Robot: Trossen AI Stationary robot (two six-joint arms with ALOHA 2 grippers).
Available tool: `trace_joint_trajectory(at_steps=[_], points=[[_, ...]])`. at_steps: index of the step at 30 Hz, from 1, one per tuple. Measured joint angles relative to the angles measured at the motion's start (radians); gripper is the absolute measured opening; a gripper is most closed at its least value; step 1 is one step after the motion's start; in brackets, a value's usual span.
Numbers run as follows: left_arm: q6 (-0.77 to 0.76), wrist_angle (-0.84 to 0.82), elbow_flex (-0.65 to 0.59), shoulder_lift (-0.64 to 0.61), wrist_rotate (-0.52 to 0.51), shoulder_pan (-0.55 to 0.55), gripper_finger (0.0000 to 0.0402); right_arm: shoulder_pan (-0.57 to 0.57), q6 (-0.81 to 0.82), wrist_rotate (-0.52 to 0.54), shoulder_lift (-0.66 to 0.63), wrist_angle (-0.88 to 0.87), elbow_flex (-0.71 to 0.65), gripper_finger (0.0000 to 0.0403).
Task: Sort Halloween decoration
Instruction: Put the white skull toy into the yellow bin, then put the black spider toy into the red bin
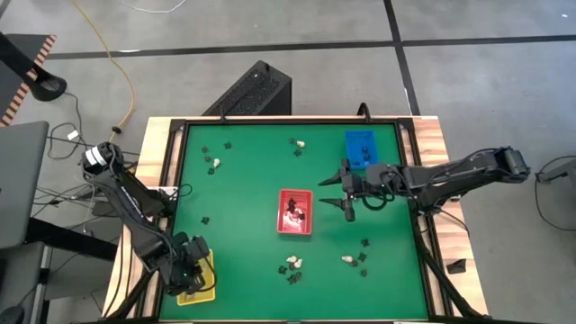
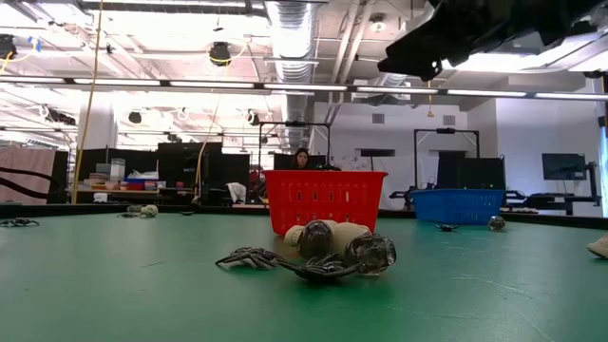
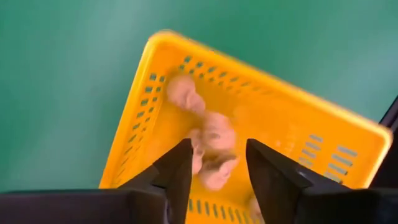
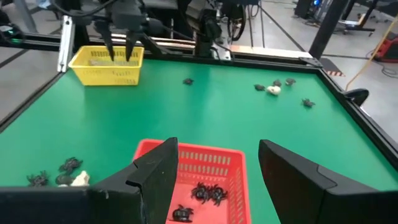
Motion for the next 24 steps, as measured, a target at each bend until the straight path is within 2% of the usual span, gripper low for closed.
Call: trace_joint_trajectory(at_steps=[6,12,15,20,24], points=[[0.097,-0.023,0.006,-0.012,0.098,0.055,0.0163,-0.019,0.000,0.000,-0.002,0.000,0.000,0.0255],[0.321,-0.019,0.062,-0.095,0.014,0.154,0.0164,-0.019,0.000,0.000,-0.001,-0.004,0.000,0.0255],[0.486,-0.018,0.091,-0.151,-0.084,0.212,0.0164,-0.018,0.000,-0.001,-0.001,-0.003,0.000,0.0255],[0.762,-0.024,0.077,-0.211,-0.457,0.349,0.0164,-0.017,0.000,-0.001,-0.001,-0.003,0.000,0.0255],[0.823,-0.038,0.040,-0.202,-0.510,0.592,0.0165,-0.017,0.008,-0.001,-0.001,-0.002,0.000,0.0255]])
